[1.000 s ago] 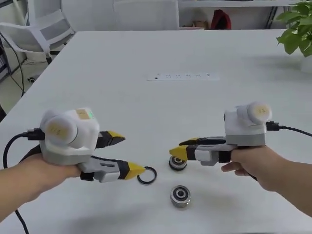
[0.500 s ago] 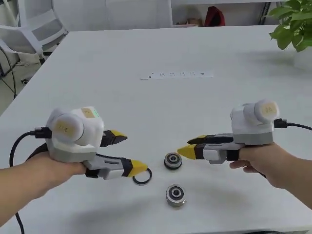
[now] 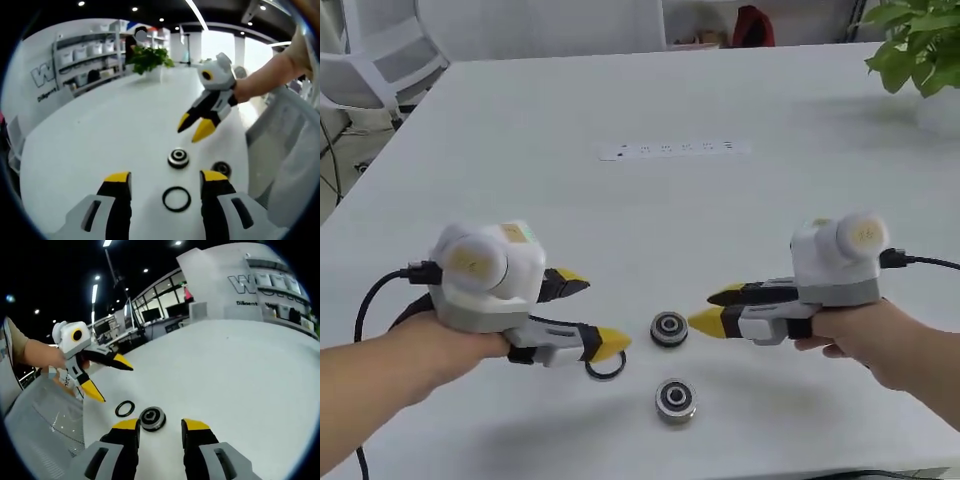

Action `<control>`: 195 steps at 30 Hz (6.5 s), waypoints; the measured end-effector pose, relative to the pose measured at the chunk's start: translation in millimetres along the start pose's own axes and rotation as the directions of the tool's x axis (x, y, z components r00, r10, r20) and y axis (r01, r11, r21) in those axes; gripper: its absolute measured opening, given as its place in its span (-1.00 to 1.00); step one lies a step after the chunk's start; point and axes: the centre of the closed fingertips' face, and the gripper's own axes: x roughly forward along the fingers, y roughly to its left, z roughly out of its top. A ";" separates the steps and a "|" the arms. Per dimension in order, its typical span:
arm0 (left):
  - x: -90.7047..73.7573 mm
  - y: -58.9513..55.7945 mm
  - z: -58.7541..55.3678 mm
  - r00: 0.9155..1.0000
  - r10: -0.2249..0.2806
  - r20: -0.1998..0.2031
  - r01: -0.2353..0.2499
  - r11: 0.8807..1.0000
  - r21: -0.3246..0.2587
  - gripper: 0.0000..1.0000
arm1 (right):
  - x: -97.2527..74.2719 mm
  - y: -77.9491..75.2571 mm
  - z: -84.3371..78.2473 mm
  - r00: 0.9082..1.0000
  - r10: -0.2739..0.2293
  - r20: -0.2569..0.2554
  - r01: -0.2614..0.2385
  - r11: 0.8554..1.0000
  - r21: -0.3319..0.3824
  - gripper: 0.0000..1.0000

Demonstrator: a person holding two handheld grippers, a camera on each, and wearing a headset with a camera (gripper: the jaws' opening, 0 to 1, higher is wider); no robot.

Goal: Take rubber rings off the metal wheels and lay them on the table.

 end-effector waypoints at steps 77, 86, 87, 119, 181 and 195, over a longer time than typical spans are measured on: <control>73.9 -28.6 2.7 0.994 -0.093 -0.053 0.095 0.995 0.036 -0.68 | 23.8 9.4 -26.3 0.998 0.050 -0.046 -0.056 0.987 -0.150 -0.74; 76.4 -26.0 2.7 0.997 -0.062 -0.045 0.064 0.997 0.038 -0.73 | 23.9 8.7 -25.7 0.998 0.046 -0.030 -0.049 0.993 -0.108 -0.73; 76.5 -26.1 2.7 0.997 -0.062 -0.044 0.064 0.997 0.036 -0.73 | 24.0 8.8 -25.7 0.999 0.045 -0.030 -0.048 0.993 -0.107 -0.73; 75.1 -26.5 2.6 0.999 -0.029 -0.044 0.031 0.999 0.044 -0.74 | 20.6 -1.1 -26.8 0.999 0.025 0.024 -0.029 0.978 0.209 -1.00; 76.6 -30.7 3.1 0.998 -0.005 -0.066 0.010 0.997 0.077 -0.76 | 12.0 19.9 -2.7 0.976 0.120 0.181 -0.195 0.851 0.488 -1.00; 76.8 -30.4 3.5 0.998 -0.006 -0.059 0.010 0.998 0.070 -0.76 | 8.7 24.5 1.4 0.962 0.161 0.221 -0.257 0.809 0.529 -1.00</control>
